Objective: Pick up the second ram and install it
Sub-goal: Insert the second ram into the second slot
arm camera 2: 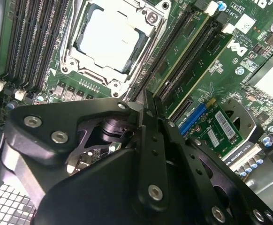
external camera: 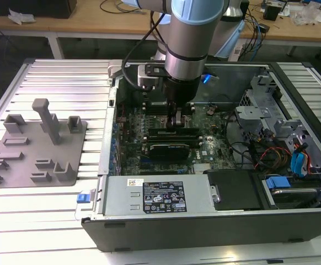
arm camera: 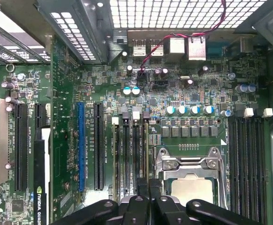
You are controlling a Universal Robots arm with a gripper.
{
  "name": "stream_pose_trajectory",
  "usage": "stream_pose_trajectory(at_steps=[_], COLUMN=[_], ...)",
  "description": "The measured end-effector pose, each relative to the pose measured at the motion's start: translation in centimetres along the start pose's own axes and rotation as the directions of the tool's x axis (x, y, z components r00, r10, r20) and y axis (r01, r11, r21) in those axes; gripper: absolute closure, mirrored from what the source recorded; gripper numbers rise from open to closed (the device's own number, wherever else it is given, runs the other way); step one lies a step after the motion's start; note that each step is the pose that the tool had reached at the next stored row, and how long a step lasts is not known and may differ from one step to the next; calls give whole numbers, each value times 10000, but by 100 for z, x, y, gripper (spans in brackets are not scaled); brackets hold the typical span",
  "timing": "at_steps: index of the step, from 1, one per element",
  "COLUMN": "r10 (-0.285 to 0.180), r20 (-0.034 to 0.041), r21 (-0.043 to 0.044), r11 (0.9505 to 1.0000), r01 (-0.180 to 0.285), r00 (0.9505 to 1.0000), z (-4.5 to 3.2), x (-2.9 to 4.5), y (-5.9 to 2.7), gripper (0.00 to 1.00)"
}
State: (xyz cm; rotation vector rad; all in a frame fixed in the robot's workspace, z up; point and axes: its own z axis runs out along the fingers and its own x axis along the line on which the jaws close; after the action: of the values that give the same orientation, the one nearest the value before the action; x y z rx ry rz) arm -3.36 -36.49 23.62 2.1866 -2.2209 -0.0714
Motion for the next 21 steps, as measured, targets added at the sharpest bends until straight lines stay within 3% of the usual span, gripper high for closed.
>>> stream_pose_trajectory(at_steps=[21], r10=[-48], r20=[7], r21=[3], r11=[10000], r01=[48], r00=[10000], z=[11], x=[3], y=[0], gripper=[91])
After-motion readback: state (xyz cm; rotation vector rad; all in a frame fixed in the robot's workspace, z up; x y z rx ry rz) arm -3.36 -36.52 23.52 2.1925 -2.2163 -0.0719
